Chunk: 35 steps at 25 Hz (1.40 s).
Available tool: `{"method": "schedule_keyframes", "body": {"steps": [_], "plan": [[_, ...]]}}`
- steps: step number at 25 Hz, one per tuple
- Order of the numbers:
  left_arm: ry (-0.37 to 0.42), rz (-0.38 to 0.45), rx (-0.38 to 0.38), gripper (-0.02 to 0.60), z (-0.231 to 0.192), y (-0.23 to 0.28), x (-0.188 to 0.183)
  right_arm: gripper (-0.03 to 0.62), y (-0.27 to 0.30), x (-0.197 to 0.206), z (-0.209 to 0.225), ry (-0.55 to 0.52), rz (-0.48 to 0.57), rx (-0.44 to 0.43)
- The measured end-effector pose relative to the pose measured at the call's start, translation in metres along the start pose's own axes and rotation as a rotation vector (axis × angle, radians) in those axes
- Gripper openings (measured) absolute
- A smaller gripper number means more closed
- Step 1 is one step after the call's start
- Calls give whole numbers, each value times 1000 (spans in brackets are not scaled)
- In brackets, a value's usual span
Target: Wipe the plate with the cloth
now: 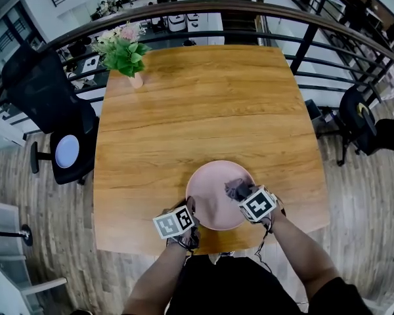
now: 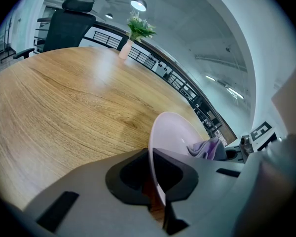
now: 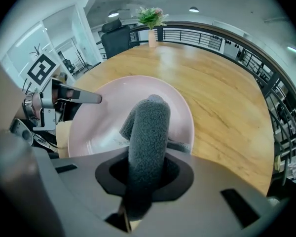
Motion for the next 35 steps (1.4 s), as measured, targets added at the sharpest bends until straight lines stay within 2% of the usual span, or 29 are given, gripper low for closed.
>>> {"method": "schedule_keyframes", "body": {"steps": [10,15,21,25,29,35], "plan": [[20,0,0,31,-1,2,2,72,9,-25,22,85,143,113],[29,6,-6,31,-3,0,0,72,4,-36,28,163,303,151],[55,43,-16,34,0,-2,2,72,-32,-40,30,245,570,111],[128,112,-25,52,4,-13,4,72,-64,-36,26,213,675,101],[230,172,-29,135,9,-28,6,72,-95,-30,16,149,748,134],[380,305,-73,138,28,-72,0,71,-137,-16,-5,2,836,199]]}}
Point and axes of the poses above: the fingertips, and each gripper's own axes: y forward along the fingers, z to its right, x out of its underside, the point moved 6 cm from there along -y, backward along the fingers
